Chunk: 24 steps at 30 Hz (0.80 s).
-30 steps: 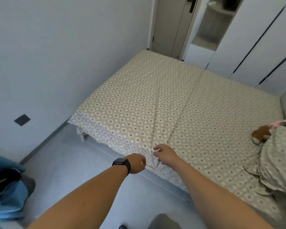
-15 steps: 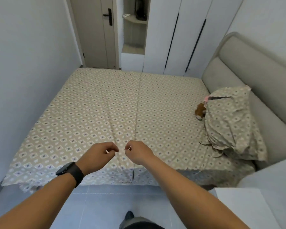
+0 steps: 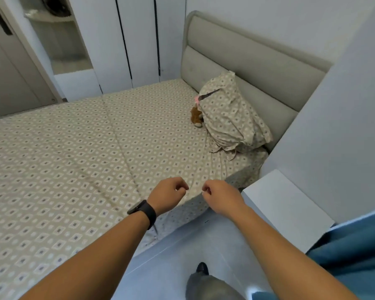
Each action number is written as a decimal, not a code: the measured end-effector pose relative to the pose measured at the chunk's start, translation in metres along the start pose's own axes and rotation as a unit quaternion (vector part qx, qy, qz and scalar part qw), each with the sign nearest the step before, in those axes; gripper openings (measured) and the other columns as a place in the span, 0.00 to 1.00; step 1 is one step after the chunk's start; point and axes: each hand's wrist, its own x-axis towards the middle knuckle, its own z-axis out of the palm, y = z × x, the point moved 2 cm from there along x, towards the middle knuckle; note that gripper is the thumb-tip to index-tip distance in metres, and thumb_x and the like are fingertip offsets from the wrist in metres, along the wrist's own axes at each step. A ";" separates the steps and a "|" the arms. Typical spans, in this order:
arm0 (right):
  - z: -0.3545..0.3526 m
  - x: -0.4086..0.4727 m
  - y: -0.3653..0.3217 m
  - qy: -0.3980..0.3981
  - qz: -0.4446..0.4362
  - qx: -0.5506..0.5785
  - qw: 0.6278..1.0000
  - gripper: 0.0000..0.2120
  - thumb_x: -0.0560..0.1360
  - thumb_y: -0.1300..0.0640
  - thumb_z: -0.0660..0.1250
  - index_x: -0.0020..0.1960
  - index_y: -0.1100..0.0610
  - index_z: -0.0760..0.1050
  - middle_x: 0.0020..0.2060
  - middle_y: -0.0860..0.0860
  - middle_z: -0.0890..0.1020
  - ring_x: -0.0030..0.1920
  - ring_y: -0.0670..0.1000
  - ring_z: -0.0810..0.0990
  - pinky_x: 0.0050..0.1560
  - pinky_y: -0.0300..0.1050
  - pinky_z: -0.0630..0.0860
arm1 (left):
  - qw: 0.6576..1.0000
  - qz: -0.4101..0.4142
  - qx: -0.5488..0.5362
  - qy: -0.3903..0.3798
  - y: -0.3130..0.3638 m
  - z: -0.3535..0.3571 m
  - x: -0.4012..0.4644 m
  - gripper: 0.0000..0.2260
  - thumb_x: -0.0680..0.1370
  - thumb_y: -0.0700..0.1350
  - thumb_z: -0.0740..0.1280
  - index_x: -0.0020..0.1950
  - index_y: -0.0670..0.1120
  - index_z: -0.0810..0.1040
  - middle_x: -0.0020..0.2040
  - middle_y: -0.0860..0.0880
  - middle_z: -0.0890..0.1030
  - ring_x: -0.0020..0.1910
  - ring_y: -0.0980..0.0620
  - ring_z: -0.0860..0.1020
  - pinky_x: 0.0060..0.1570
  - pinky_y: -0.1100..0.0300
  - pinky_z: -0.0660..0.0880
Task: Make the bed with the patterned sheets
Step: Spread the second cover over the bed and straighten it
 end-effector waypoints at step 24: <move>-0.141 0.198 0.210 0.056 0.006 0.048 0.997 0.09 0.80 0.53 0.61 0.56 0.49 0.79 0.52 0.46 0.81 0.52 0.51 0.79 0.52 0.52 0.79 | 0.995 -0.064 -0.034 -0.064 0.148 0.091 0.268 0.09 0.81 0.41 0.63 0.53 0.46 0.82 0.48 0.52 0.82 0.46 0.53 0.80 0.50 0.55 0.78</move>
